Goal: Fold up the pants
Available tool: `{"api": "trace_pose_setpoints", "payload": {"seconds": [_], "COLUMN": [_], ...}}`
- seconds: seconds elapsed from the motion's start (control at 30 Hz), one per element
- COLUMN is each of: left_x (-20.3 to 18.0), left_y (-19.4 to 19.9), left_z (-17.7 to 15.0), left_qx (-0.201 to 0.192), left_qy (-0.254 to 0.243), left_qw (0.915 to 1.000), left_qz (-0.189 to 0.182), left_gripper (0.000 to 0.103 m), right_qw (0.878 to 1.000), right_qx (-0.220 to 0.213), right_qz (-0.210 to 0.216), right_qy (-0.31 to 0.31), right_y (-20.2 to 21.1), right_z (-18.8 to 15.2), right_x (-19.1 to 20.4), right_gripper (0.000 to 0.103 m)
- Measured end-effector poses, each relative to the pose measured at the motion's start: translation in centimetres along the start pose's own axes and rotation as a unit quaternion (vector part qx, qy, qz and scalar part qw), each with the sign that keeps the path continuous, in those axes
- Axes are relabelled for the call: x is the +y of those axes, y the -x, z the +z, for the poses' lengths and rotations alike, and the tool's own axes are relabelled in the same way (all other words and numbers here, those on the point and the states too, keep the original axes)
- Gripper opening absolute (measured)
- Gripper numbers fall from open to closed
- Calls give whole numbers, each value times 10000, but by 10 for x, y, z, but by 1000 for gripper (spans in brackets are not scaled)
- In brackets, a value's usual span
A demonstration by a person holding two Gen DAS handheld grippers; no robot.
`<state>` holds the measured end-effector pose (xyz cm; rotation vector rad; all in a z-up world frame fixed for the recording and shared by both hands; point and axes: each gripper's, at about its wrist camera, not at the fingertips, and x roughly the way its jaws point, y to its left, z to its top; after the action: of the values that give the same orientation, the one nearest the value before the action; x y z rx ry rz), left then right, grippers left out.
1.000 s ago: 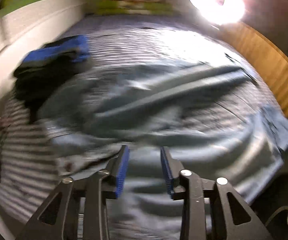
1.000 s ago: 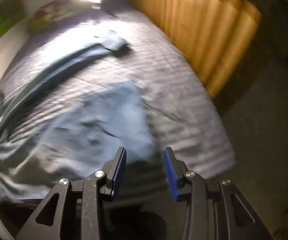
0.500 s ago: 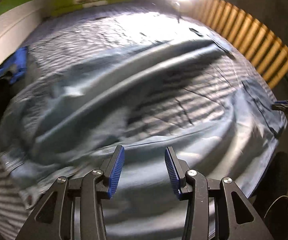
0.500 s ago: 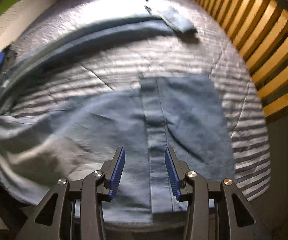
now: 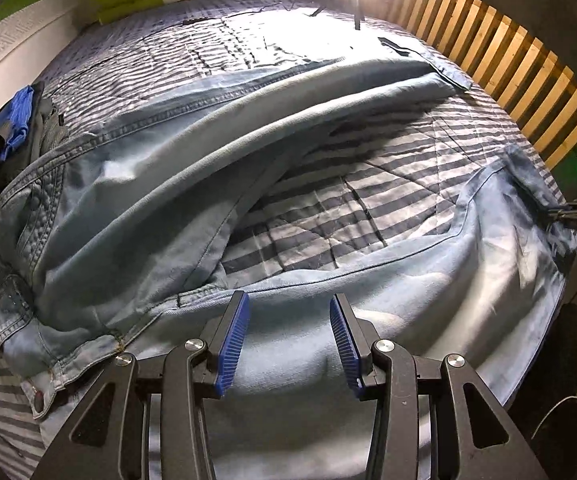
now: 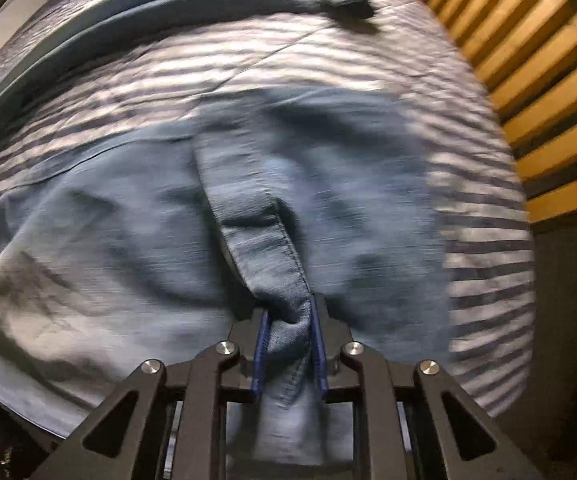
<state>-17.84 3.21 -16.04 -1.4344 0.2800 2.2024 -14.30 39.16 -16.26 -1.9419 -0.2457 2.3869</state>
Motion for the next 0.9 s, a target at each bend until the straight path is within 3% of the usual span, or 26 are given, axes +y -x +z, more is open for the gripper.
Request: {"api": "trace_pose_setpoints", "payload": {"seconds": [0.1,0.13,0.2,0.27,0.43,0.57,0.67,0.73,0.77,0.8,0.9], "left_x": [9,13,21,32,63,76,71,64,56,49,24], "left_y": [7,8,13,21,70,138,203,230,237,236,188], "left_z": [1,2,5,6,0,-6,8,25,37,47,72], "left_qx": [-84,-111,-184,-315,-954,-1544,-2022,-2172,-2202,-2130,-1457], "left_qy": [90,127,218,367,1108,1327,936,580,228,-63,-727], "left_qw": [9999,9999,9996,9988,9893,9790,9747,9742,9751,9770,9866], "left_qz": [-5,-7,45,69,7,-33,162,172,142,66,45], "left_gripper": [45,45,45,45,45,45,45,53,65,77,77], "right_qw": [9977,9951,9813,9710,9810,9839,9731,9642,9597,9572,9497], "right_qx": [-292,-359,-420,-579,-1240,-1787,-2171,-2312,-2312,-2235,-1816], "right_qz": [-324,-595,-1607,-2061,-1298,-6,467,436,430,460,568], "right_qy": [-513,-697,-976,-1069,-738,-90,622,1222,1542,1781,2489], "right_y": [28,36,53,74,116,139,147,148,145,139,105], "right_z": [-7,-9,-10,-13,-5,9,28,42,49,54,72], "right_x": [-49,-67,-101,-124,-103,-39,8,42,61,76,113], "right_gripper": [16,16,22,28,31,31,31,31,31,31,31]}}
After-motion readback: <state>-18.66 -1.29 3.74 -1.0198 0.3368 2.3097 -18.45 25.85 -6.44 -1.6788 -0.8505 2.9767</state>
